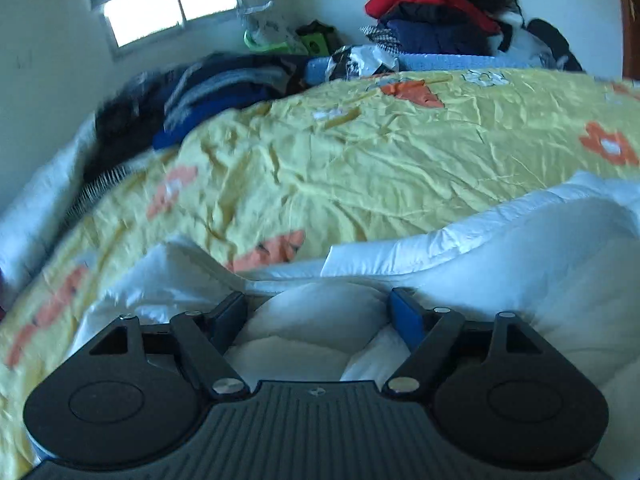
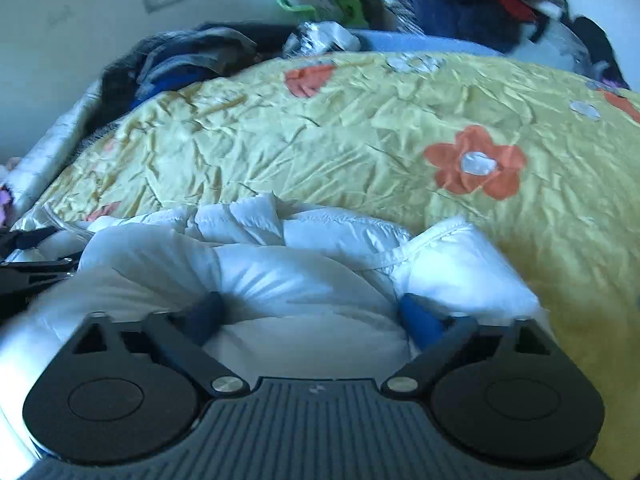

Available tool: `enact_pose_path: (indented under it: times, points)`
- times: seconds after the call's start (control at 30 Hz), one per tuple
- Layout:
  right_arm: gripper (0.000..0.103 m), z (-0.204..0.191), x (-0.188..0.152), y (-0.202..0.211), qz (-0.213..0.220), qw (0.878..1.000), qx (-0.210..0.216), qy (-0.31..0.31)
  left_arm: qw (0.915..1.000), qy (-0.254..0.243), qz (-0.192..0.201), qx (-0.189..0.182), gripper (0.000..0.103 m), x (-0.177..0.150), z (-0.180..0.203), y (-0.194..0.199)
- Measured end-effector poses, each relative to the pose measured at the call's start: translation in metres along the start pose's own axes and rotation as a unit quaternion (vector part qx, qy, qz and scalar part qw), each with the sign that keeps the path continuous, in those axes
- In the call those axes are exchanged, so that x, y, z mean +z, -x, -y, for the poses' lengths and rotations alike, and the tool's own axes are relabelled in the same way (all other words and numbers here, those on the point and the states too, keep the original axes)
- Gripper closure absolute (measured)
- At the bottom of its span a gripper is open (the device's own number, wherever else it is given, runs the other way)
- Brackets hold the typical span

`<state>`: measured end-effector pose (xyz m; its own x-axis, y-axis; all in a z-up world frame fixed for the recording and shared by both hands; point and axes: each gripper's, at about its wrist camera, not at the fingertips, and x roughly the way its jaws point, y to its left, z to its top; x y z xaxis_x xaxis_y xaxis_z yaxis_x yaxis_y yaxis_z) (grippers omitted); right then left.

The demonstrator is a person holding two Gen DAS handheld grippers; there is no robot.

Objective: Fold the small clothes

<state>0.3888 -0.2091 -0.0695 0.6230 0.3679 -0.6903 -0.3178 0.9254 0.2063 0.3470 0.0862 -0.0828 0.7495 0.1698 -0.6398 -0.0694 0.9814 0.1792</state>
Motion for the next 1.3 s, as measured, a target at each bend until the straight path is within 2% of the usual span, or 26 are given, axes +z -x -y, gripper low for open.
enact_pose_path:
  times: [0.07, 0.33, 1.3]
  points:
    - [0.004, 0.002, 0.0, -0.004, 0.006, 1.0, 0.006, -0.006, 0.9999, 0.009, 0.0, -0.005, 0.022, -0.005, 0.0, -0.002]
    - [0.004, -0.009, 0.0, -0.017, 0.027, 0.999, -0.019, 0.027, 0.9982, 0.05, 0.003, -0.033, 0.02, -0.012, -0.01, -0.011]
    - [0.004, -0.01, -0.002, -0.018, 0.032, 0.999, -0.025, 0.033, 0.9977, 0.058, 0.01, -0.035, 0.019, -0.013, -0.012, -0.012]
